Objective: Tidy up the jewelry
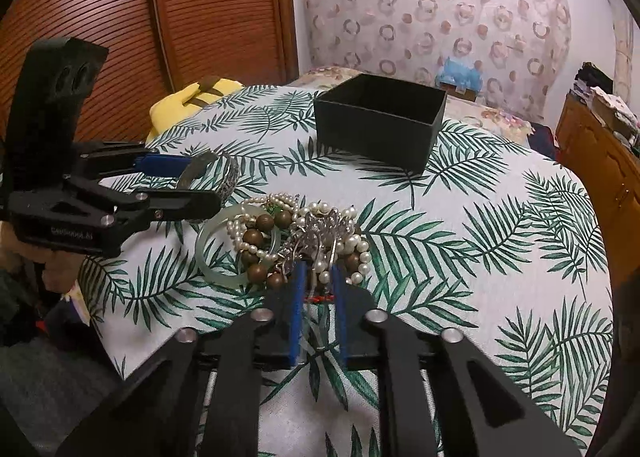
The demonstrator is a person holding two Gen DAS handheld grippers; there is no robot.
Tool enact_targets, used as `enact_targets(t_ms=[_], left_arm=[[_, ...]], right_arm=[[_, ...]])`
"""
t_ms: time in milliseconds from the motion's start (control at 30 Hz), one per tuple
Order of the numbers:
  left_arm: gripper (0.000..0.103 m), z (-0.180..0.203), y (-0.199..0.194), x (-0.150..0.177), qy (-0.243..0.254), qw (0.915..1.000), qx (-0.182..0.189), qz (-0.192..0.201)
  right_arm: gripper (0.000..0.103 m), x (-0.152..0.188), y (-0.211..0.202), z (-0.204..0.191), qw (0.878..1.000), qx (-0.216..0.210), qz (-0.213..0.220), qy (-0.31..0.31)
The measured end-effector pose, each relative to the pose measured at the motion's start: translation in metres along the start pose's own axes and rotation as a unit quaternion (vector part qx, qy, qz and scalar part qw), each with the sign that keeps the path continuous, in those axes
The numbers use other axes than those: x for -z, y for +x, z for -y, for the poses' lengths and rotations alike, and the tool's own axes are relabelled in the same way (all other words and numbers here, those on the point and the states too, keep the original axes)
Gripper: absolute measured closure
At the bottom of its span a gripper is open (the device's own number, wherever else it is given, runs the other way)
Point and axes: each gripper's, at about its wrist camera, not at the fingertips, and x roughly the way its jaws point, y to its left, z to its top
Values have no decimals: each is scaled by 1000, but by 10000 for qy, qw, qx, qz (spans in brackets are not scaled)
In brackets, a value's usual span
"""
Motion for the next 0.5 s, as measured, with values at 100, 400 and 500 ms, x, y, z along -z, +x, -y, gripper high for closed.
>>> enact_targets(t_ms=[100, 400, 500], left_arm=[[45, 0, 0, 0, -6, 10000, 6, 9], [45, -1, -3, -5, -66, 9999, -45, 110], [45, -3, -4, -8, -76, 9998, -55, 166]], right_arm=[[95, -1, -1, 3, 9999, -118, 42, 62], [101, -9, -8, 2, 9994, -246, 209, 108], [101, -15, -13, 1, 9993, -251, 283, 69]])
